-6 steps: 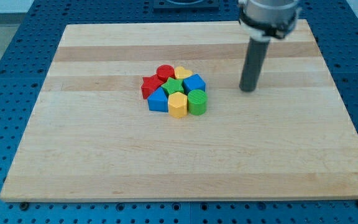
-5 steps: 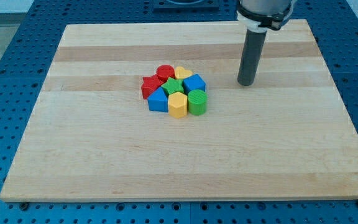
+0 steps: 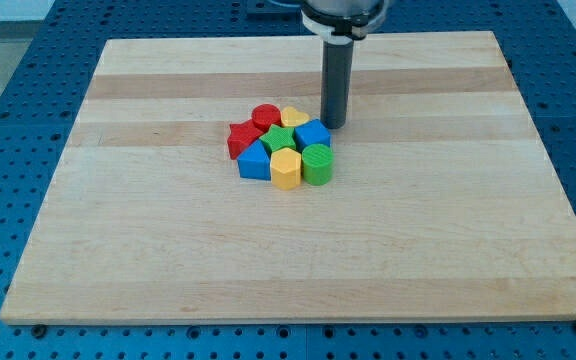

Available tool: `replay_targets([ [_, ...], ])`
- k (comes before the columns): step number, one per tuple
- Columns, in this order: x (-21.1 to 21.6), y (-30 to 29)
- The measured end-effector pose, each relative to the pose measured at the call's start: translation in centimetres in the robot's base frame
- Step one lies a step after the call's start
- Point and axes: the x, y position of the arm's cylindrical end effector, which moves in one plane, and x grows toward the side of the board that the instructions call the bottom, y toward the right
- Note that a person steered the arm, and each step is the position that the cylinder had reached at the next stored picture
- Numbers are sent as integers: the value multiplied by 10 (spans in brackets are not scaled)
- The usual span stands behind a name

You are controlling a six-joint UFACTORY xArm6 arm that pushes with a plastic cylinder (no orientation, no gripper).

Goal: Nudge the group of blocks down a bit

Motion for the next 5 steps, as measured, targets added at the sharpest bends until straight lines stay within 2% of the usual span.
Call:
replay_targets([
  [3, -8, -34],
  [5, -6, -24],
])
